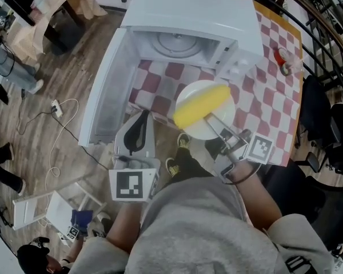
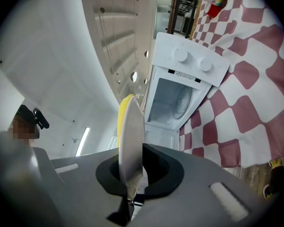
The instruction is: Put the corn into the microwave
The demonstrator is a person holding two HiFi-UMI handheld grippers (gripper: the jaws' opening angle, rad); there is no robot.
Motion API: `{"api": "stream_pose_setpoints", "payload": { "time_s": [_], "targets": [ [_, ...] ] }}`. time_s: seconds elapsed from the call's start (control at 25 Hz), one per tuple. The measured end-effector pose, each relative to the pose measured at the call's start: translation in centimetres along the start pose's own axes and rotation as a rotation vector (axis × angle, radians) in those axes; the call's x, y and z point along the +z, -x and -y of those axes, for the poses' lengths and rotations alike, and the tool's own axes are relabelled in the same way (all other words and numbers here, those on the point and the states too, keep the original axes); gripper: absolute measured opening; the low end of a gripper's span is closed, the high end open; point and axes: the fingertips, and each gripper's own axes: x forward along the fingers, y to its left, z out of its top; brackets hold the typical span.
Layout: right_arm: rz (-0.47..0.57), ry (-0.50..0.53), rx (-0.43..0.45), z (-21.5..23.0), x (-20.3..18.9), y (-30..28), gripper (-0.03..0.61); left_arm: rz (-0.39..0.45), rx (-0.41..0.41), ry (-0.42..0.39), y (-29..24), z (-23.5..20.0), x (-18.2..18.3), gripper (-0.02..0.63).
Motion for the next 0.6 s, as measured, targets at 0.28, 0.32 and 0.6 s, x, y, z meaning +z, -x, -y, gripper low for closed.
{"api": "stream_pose_setpoints", "payload": {
  "time_s": [0.28,0.32,0.6],
  "targets": [
    [0.002,-0.016,0.005,1.1,3.2,-1.8,0.008,-0.008,0.003,-0.019,-3.5,-0.7,0.7,0.008],
    [0.002,-0.016,0.004,1.2,3.6,-2.0,0.008,-0.009,0.003,-0.025,-3.9,-0.8,0.7,0.008],
    [-0.001,-0.015,0.011,2.2,6.2,-3.5,0.008,-0.001,0.008,-0.033,-7.0,-1.1,1.5,0.008]
  ]
}}
